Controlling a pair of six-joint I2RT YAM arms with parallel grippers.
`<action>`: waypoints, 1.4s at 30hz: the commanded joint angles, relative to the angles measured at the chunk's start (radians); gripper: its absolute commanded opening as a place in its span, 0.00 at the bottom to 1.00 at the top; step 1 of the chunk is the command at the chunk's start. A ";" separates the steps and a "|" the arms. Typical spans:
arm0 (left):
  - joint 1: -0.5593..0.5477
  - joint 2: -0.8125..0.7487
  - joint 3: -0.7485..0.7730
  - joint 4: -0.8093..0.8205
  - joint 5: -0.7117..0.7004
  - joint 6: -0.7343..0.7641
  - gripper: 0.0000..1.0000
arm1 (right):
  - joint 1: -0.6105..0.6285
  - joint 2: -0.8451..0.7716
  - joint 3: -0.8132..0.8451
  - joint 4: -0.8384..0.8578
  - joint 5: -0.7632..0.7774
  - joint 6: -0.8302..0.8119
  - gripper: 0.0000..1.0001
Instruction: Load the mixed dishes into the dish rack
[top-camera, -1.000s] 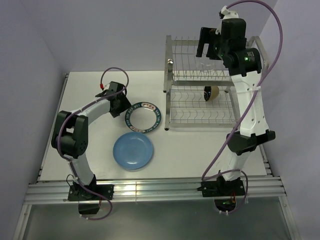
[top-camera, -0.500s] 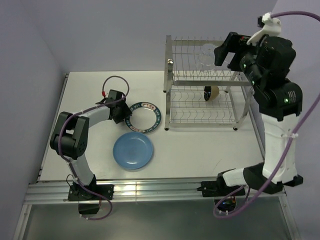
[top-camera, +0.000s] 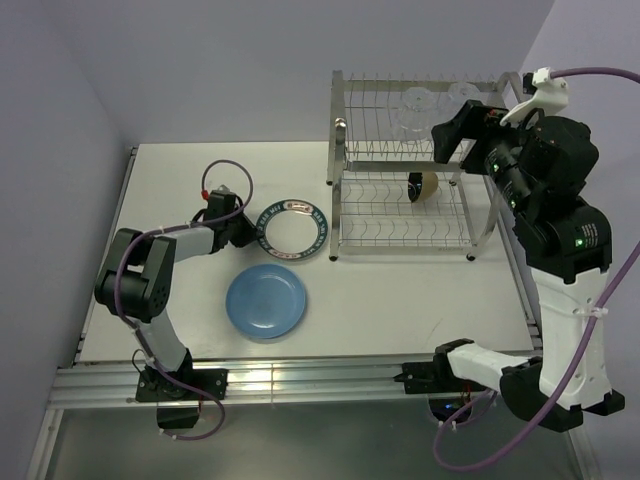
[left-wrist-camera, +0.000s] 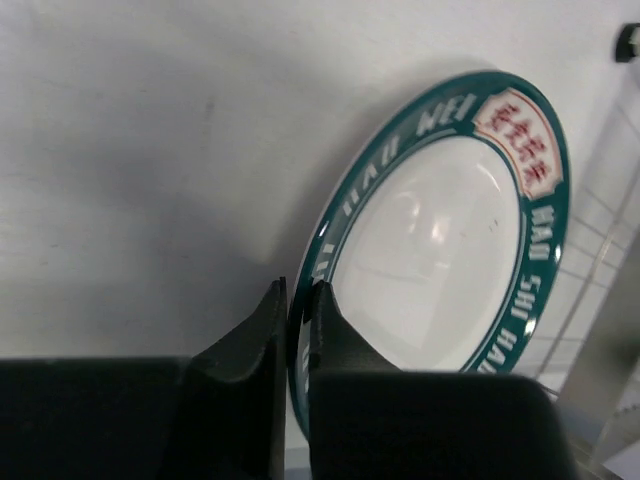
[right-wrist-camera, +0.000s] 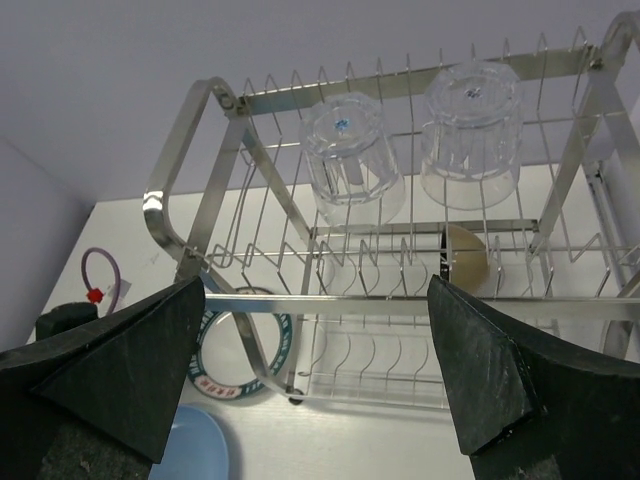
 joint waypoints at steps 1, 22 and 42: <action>0.002 0.020 -0.057 -0.081 -0.035 0.018 0.04 | 0.019 -0.051 -0.039 0.062 -0.017 0.031 1.00; 0.111 -0.507 -0.151 -0.306 -0.136 0.090 0.00 | 0.648 -0.023 -0.209 0.107 0.302 0.152 1.00; 0.255 -0.962 0.188 -0.546 0.057 0.058 0.00 | 0.817 0.127 -0.367 0.493 -0.035 0.416 1.00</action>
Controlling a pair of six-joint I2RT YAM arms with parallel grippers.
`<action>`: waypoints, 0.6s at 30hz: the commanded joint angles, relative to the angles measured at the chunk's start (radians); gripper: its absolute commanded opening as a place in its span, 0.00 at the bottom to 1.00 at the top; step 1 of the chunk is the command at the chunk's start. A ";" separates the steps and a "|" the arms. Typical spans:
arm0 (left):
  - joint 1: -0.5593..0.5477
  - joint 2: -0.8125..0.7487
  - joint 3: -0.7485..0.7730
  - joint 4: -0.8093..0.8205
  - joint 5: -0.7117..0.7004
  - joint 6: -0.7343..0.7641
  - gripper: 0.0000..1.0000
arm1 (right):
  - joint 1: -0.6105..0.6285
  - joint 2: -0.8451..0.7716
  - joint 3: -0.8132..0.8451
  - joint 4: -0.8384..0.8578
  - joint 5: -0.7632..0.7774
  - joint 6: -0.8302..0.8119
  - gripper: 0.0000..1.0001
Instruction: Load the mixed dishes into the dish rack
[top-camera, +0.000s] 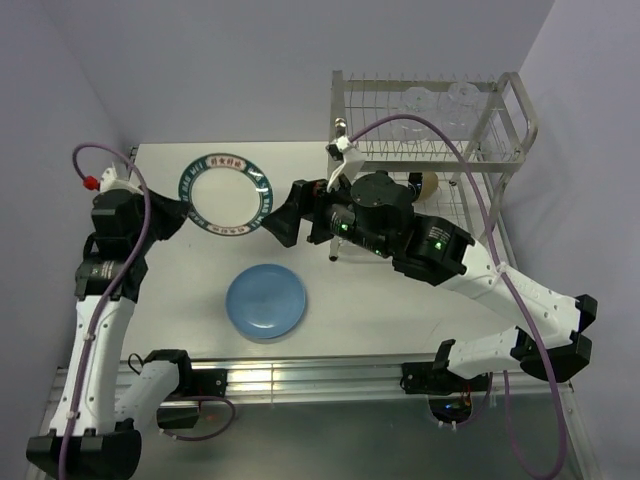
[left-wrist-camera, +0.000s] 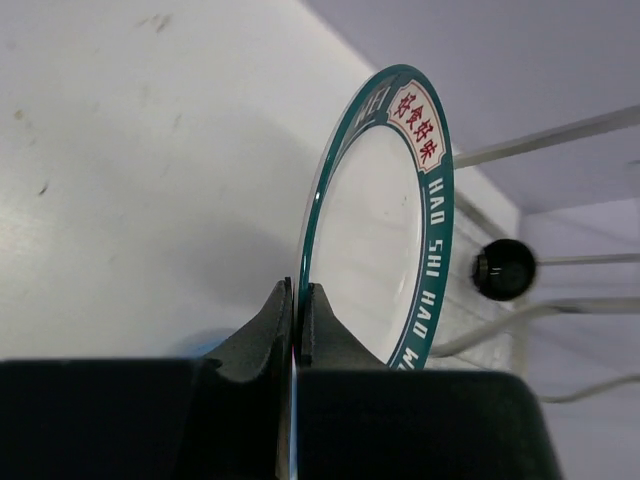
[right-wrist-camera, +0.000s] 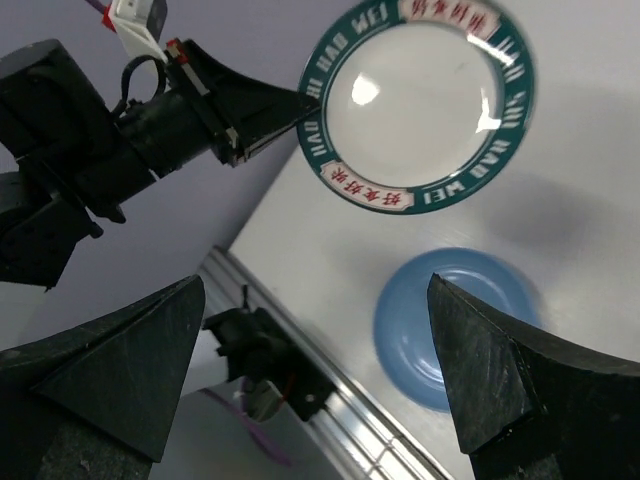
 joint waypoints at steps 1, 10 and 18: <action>0.005 -0.077 0.162 0.022 0.088 -0.047 0.00 | -0.004 0.009 -0.016 0.192 -0.143 0.071 1.00; 0.005 -0.101 0.391 0.003 0.186 -0.115 0.00 | -0.039 0.021 -0.030 0.307 -0.241 0.089 1.00; 0.005 -0.127 0.448 0.008 0.290 -0.168 0.00 | -0.080 0.027 -0.035 0.389 -0.289 0.045 1.00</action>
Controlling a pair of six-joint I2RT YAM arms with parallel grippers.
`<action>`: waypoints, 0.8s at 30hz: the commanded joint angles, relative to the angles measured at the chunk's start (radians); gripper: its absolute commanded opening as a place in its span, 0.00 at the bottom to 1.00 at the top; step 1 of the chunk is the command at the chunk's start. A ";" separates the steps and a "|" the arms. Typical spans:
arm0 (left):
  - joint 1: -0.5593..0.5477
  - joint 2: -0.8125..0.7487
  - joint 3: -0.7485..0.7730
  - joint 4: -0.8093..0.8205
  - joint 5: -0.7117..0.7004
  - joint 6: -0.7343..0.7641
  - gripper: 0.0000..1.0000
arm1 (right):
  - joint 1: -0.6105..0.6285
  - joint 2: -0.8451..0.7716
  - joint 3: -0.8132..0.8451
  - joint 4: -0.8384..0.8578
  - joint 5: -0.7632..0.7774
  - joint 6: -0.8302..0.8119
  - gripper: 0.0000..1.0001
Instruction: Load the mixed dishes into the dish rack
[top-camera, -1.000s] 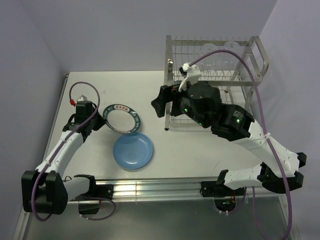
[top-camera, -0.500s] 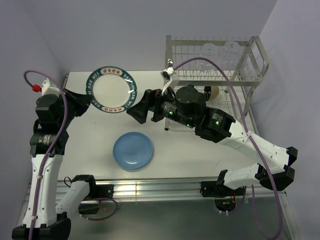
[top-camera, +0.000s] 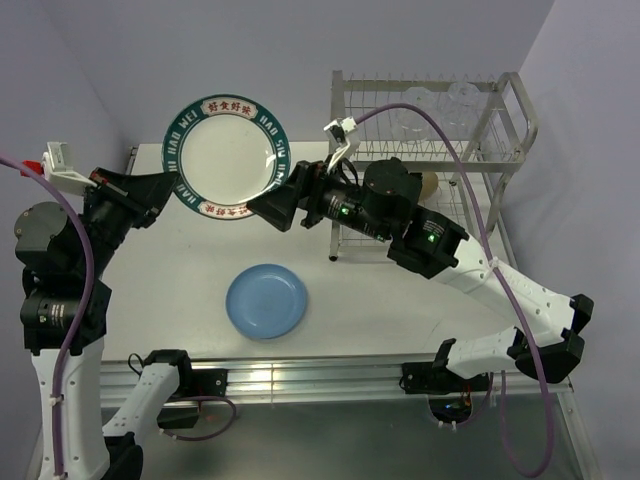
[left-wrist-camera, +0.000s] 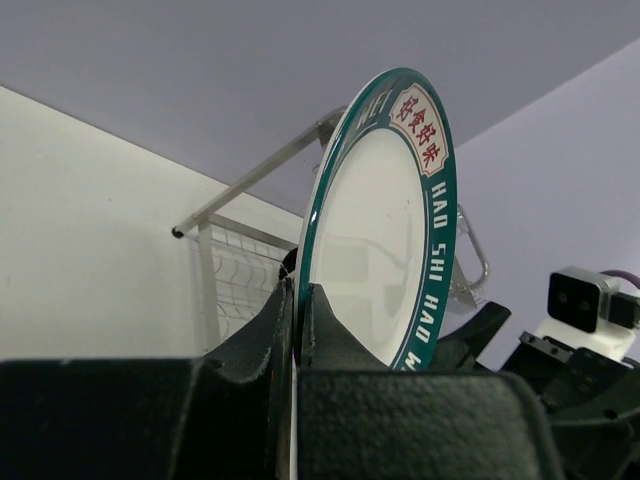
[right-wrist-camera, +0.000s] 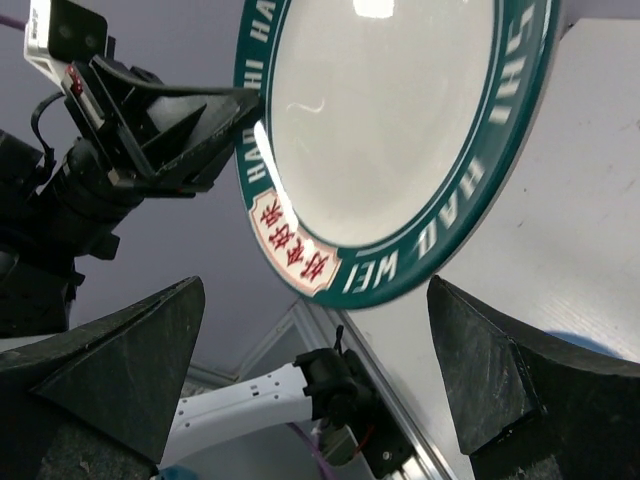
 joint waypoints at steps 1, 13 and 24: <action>0.004 -0.024 0.047 0.052 0.081 -0.056 0.00 | -0.016 0.014 0.012 0.093 -0.031 -0.036 1.00; 0.004 -0.062 -0.086 0.191 0.260 -0.174 0.00 | -0.087 0.046 0.098 0.151 -0.061 -0.130 0.28; 0.004 0.025 -0.034 0.066 0.177 -0.009 0.84 | -0.096 0.063 0.273 0.054 0.085 -0.170 0.00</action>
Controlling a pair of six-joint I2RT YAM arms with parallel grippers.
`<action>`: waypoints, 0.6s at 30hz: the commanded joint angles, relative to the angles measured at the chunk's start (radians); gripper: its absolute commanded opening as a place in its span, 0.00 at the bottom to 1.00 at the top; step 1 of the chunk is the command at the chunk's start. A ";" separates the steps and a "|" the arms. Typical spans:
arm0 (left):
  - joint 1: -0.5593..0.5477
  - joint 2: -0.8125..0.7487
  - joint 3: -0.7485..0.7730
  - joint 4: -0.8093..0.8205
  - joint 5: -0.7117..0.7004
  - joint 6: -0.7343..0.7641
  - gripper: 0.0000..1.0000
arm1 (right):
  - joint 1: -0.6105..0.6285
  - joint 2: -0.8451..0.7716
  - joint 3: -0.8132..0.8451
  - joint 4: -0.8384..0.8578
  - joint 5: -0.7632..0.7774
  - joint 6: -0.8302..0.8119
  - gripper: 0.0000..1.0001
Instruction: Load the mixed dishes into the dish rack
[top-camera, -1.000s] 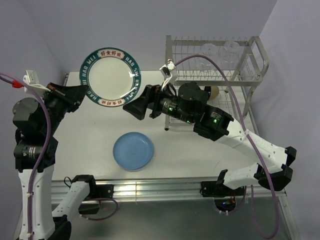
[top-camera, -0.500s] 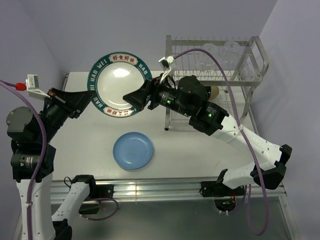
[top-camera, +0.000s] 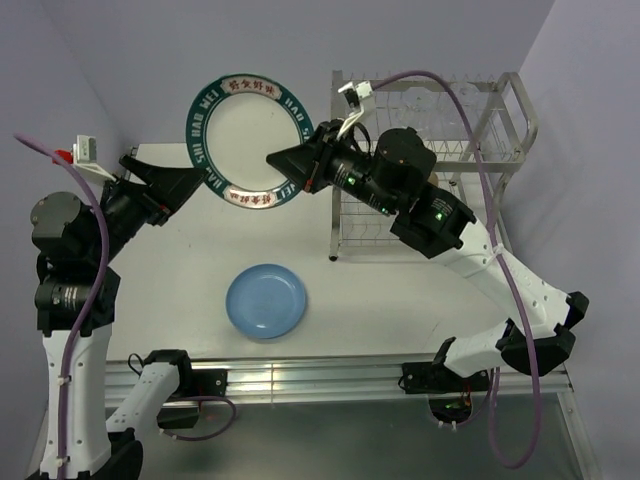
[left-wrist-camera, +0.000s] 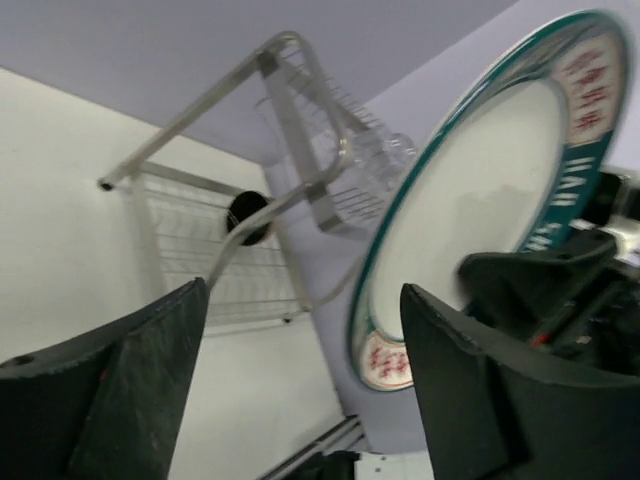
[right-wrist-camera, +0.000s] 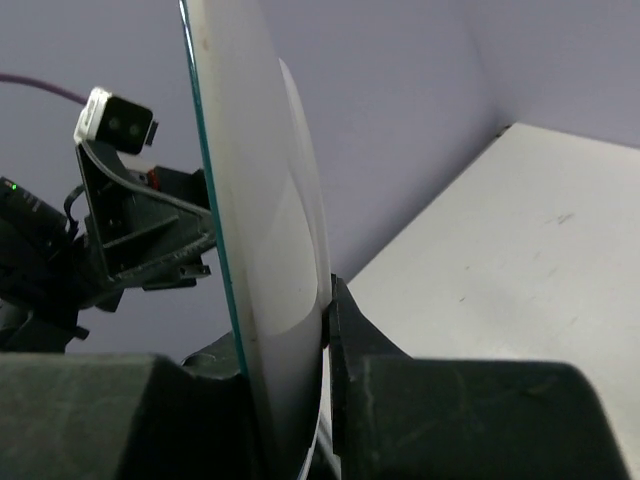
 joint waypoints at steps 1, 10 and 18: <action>0.000 0.026 0.081 -0.077 -0.098 0.107 0.86 | -0.006 -0.003 0.135 0.009 0.131 -0.050 0.00; 0.000 0.052 -0.015 -0.184 -0.374 0.243 0.92 | 0.031 0.041 0.375 -0.179 0.692 -0.181 0.00; 0.000 0.101 -0.279 -0.088 -0.354 0.223 0.89 | 0.115 0.132 0.476 -0.095 1.146 -0.417 0.00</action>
